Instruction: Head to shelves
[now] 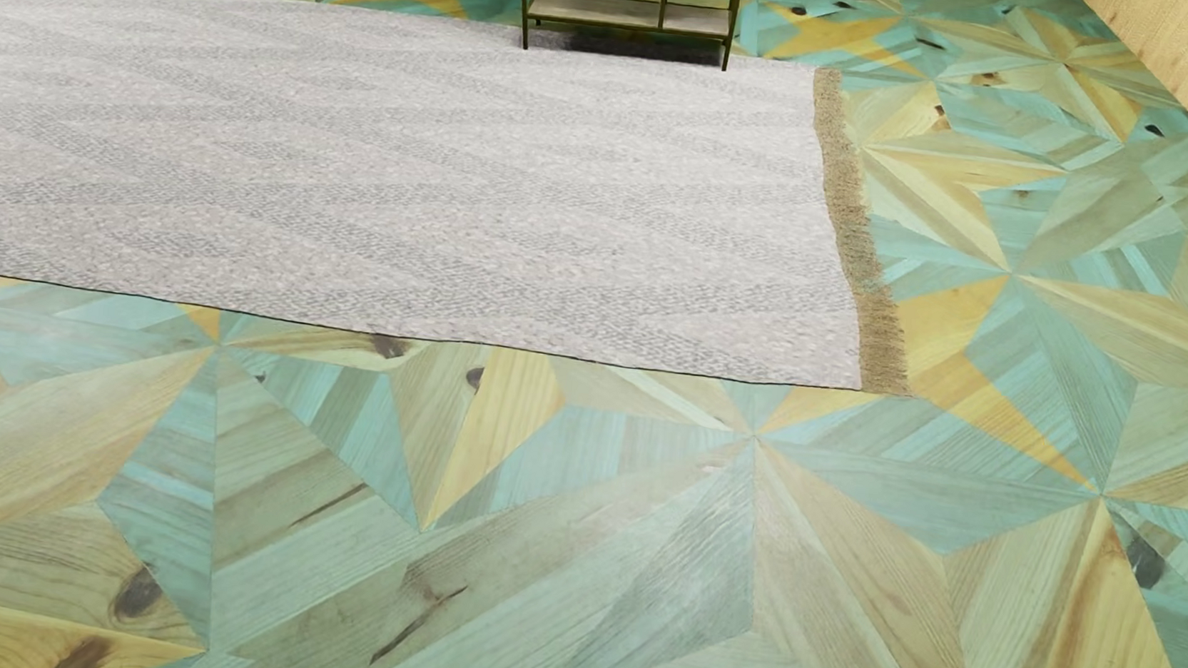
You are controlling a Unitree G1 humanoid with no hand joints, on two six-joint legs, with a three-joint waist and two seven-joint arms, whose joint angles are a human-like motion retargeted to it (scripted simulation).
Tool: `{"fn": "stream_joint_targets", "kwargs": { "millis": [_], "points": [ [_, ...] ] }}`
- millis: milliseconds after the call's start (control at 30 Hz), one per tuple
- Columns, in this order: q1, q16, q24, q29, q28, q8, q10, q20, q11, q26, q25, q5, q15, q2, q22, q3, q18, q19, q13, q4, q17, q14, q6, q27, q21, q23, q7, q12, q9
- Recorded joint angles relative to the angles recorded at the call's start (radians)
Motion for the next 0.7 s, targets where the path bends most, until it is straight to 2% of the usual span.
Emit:
{"fn": "stream_joint_targets", "kwargs": {
  "millis": [33, 67, 100, 133, 167, 200, 233, 267, 300, 333, 367, 400, 433, 500, 533, 567, 600, 633, 667, 700],
  "points": [
    [-0.019, 0.003, 0.0, 0.0, 0.0, 0.0, -0.213, 0.003, -0.015, 0.0, 0.0, -0.014, -0.05, 0.054, 0.021, 0.041, 0.0, 0.0, -0.047, 0.014, -0.005, -0.003, -0.003, 0.0, -0.043, -0.053, 0.0, 0.024, -0.014],
    [-0.039, 0.004, 0.0, 0.0, 0.0, 0.0, -0.392, 0.002, -0.018, 0.0, 0.0, -0.018, -0.086, 0.089, 0.039, 0.062, 0.0, 0.0, -0.083, 0.021, -0.014, 0.063, 0.003, 0.0, -0.094, -0.117, 0.0, 0.04, -0.031],
    [-0.076, 0.001, 0.0, 0.0, 0.0, 0.0, -0.751, 0.008, -0.014, 0.0, 0.0, -0.04, -0.11, 0.113, 0.058, 0.081, 0.0, 0.0, -0.113, 0.031, -0.023, 0.253, 0.001, 0.0, -0.14, -0.166, 0.0, 0.05, -0.054],
    [-0.113, -0.002, 0.0, 0.0, 0.0, 0.0, -0.793, 0.011, 0.006, 0.0, 0.0, -0.064, -0.104, 0.142, 0.077, 0.098, 0.0, 0.0, -0.132, 0.03, -0.029, 0.268, -0.002, 0.0, -0.171, -0.196, 0.0, 0.06, -0.064],
    [-0.143, -0.006, 0.0, 0.0, 0.0, 0.0, -0.425, 0.008, 0.043, 0.0, 0.0, -0.098, -0.067, 0.188, 0.101, 0.114, 0.0, 0.0, -0.126, 0.015, -0.035, 0.038, -0.007, 0.0, -0.194, -0.224, 0.0, 0.064, -0.056],
    [-0.177, -0.007, 0.0, 0.0, 0.0, 0.0, -0.326, 0.007, 0.116, 0.0, 0.0, -0.124, 0.017, 0.196, 0.125, 0.12, 0.0, 0.0, -0.105, -0.011, -0.027, -0.02, -0.019, 0.0, -0.214, -0.217, 0.0, 0.06, -0.068],
    [-0.22, -0.007, 0.0, 0.0, 0.0, 0.0, -0.219, -0.017, 0.25, 0.0, 0.0, -0.15, 0.136, 0.151, 0.156, 0.116, 0.0, 0.0, -0.076, -0.028, -0.01, 0.067, -0.036, 0.0, -0.221, -0.186, 0.0, 0.052, -0.099],
    [-0.162, -0.007, 0.0, 0.0, 0.0, 0.0, -0.12, -0.035, 0.412, 0.0, 0.0, -0.203, 0.275, 0.139, 0.184, 0.094, 0.0, 0.0, -0.046, -0.082, 0.012, 0.057, -0.069, 0.0, -0.198, -0.109, 0.0, 0.041, -0.07],
    [-0.125, -0.013, 0.0, 0.0, 0.0, 0.0, -0.082, 0.001, 0.647, 0.0, 0.0, -0.183, 0.393, 0.031, 0.166, 0.06, 0.0, 0.0, -0.036, -0.106, 0.013, -0.003, -0.063, 0.0, -0.147, -0.035, 0.0, 0.011, -0.058],
    [-0.044, -0.019, 0.0, 0.0, 0.0, 0.0, -0.099, -0.001, 0.847, 0.0, 0.0, -0.184, 0.393, -0.07, 0.122, 0.026, 0.0, 0.0, -0.039, -0.144, 0.02, -0.032, -0.065, 0.0, -0.072, 0.062, 0.0, -0.014, -0.038],
    [0.06, -0.031, 0.0, 0.0, 0.0, 0.0, -0.155, 0.033, 0.956, 0.0, 0.0, -0.151, 0.338, -0.158, 0.048, -0.041, 0.0, 0.0, -0.019, -0.157, 0.043, -0.023, -0.041, 0.0, -0.079, 0.146, 0.0, -0.03, -0.023],
    [0.135, -0.036, 0.0, 0.0, 0.0, 0.0, -0.201, 0.061, 0.959, 0.0, 0.0, -0.113, 0.325, -0.249, -0.028, -0.098, 0.0, 0.0, 0.018, -0.162, 0.049, -0.008, -0.014, 0.0, -0.045, 0.212, 0.0, -0.059, -0.021],
    [0.241, -0.04, 0.0, 0.0, 0.0, 0.0, -0.258, 0.106, 0.861, 0.0, 0.0, -0.087, 0.361, -0.308, -0.128, -0.161, 0.0, 0.0, 0.064, -0.161, 0.053, 0.007, 0.003, 0.0, -0.009, 0.257, 0.0, -0.073, -0.005],
    [0.383, -0.037, 0.0, 0.0, 0.0, 0.0, -0.341, 0.155, 0.48, 0.0, 0.0, -0.044, 0.501, -0.424, -0.325, -0.234, 0.0, 0.0, 0.175, -0.144, 0.048, 0.028, 0.034, 0.0, 0.047, 0.301, 0.0, -0.107, -0.011],
    [0.443, -0.03, 0.0, 0.0, 0.0, 0.0, -0.372, 0.181, 0.282, 0.0, 0.0, -0.04, 0.492, -0.466, -0.408, -0.271, 0.0, 0.0, 0.221, -0.137, 0.044, 0.023, 0.036, 0.0, 0.081, 0.306, 0.0, -0.128, -0.017],
    [0.497, -0.017, 0.0, 0.0, 0.0, 0.0, -0.4, 0.206, 0.099, 0.0, 0.0, -0.048, 0.328, -0.493, -0.475, -0.298, 0.0, 0.0, 0.261, -0.133, 0.043, -0.008, 0.03, 0.0, 0.106, 0.305, 0.0, -0.153, -0.025],
    [0.537, -0.005, 0.0, 0.0, 0.0, 0.0, -0.408, 0.234, -0.006, 0.0, 0.0, -0.071, 0.031, -0.528, -0.52, -0.33, 0.0, 0.0, 0.291, -0.129, 0.045, -0.046, 0.018, 0.0, 0.129, 0.308, 0.0, -0.177, -0.038],
    [0.566, 0.009, 0.0, 0.0, 0.0, 0.0, -0.403, 0.26, 0.02, 0.0, 0.0, -0.091, -0.075, -0.565, -0.553, -0.352, 0.0, 0.0, 0.315, -0.117, 0.049, -0.09, 0.006, 0.0, 0.145, 0.303, 0.0, -0.2, -0.055],
    [0.606, 0.019, 0.0, 0.0, 0.0, 0.0, -0.392, 0.275, 0.024, 0.0, 0.0, -0.099, -0.086, -0.589, -0.547, -0.383, 0.0, 0.0, 0.297, -0.107, 0.055, -0.119, -0.011, 0.0, 0.243, 0.352, 0.0, -0.22, -0.051],
    [0.654, 0.011, 0.0, 0.0, 0.0, 0.0, -0.374, 0.303, 0.035, 0.0, 0.0, -0.084, -0.083, -0.613, -0.531, -0.41, 0.0, 0.0, 0.292, -0.092, 0.053, -0.109, -0.007, 0.0, 0.267, 0.357, 0.0, -0.218, -0.041]
  ]
}}
